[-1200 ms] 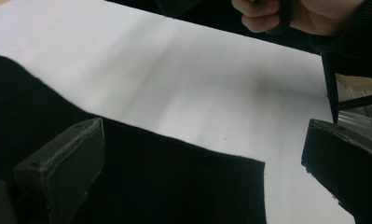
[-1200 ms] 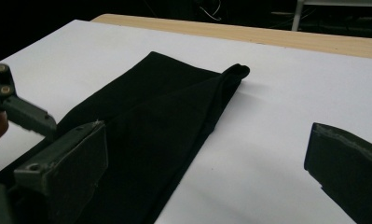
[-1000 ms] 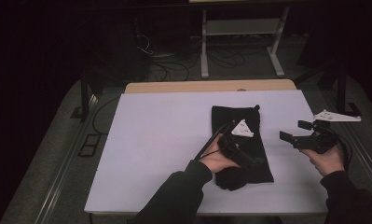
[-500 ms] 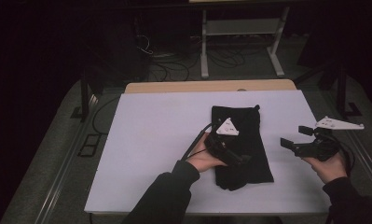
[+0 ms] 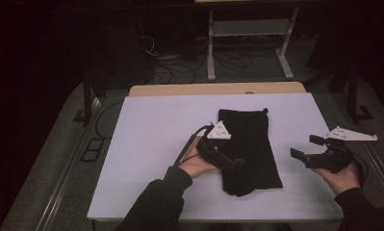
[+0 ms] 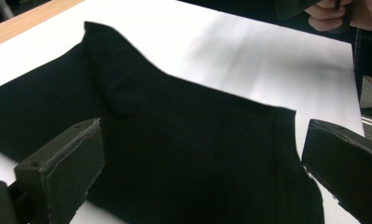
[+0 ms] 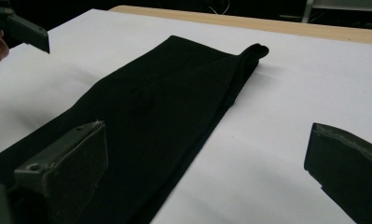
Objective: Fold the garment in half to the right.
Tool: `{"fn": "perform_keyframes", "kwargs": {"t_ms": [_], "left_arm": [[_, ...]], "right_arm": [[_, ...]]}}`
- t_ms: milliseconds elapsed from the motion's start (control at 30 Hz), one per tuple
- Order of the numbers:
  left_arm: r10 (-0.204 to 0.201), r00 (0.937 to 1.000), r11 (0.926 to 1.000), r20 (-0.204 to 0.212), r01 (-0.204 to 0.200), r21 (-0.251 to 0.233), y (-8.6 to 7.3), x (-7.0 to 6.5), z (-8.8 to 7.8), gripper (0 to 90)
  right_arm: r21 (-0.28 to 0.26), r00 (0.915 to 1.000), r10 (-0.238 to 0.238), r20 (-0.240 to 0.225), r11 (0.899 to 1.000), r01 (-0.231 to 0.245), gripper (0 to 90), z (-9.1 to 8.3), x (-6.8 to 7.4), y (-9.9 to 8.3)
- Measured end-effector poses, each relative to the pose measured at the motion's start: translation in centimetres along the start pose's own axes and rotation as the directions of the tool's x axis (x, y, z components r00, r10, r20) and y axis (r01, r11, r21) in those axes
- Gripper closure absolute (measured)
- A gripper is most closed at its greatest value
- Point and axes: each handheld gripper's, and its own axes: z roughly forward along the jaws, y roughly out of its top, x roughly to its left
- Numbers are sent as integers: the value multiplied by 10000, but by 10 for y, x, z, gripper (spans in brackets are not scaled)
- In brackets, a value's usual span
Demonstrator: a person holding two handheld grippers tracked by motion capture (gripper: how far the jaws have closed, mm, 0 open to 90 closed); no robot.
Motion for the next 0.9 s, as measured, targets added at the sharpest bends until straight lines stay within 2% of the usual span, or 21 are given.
{"fn": "perform_keyframes", "kwargs": {"t_ms": [333, 900], "left_arm": [[-14, 9996, 10000, -289, 14, 11, -9, 5, -26, 0], [-546, 9968, 9982, -577, 532, -261, -38, 13, -58, 0]], "right_arm": [[113, 9997, -85, -212, 9999, 87, 0, -5, 4, -9], [99, 9997, -24, -253, 9999, 27, 0, -10, 7, -16]]}}
